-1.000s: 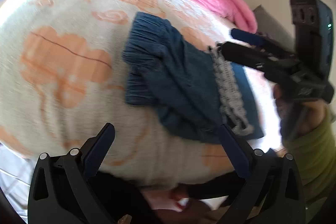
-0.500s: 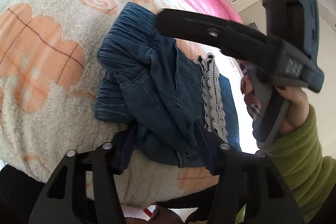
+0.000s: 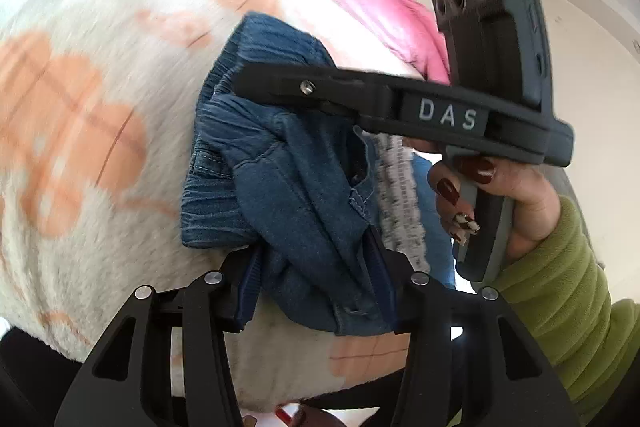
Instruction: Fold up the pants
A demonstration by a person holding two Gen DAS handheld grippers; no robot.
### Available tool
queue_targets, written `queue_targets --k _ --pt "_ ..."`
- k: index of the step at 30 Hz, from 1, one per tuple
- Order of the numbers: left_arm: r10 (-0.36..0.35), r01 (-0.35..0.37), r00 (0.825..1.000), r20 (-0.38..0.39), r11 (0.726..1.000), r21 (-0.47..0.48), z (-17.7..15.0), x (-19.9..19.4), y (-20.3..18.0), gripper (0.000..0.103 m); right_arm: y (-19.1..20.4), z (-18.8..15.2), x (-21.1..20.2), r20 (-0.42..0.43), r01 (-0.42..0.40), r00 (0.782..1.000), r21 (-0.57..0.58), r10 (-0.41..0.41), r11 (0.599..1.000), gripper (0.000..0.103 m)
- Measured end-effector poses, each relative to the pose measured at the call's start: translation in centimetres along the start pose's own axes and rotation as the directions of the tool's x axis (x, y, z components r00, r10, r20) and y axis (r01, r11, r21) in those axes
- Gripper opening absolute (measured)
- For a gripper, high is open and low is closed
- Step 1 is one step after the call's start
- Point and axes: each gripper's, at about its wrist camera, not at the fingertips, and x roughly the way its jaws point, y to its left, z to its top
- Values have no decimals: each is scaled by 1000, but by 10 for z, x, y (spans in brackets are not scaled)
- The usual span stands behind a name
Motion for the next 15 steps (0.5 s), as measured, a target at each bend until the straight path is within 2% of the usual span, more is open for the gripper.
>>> queue_targets --k 5,11,15 --pt "-39 39 999 2 995 88 9 5 -40 45 -24 -25 -56 119 -10 993 70 2 997 31" --pt "-70 76 997 -42 981 177 13 29 -89 45 -47 -54 -100 193 5 981 133 -31 991 32" --pt "-90 105 993 -80 968 226 10 43 -113 45 -63 -85 -129 260 -15 965 199 -38 980 34"
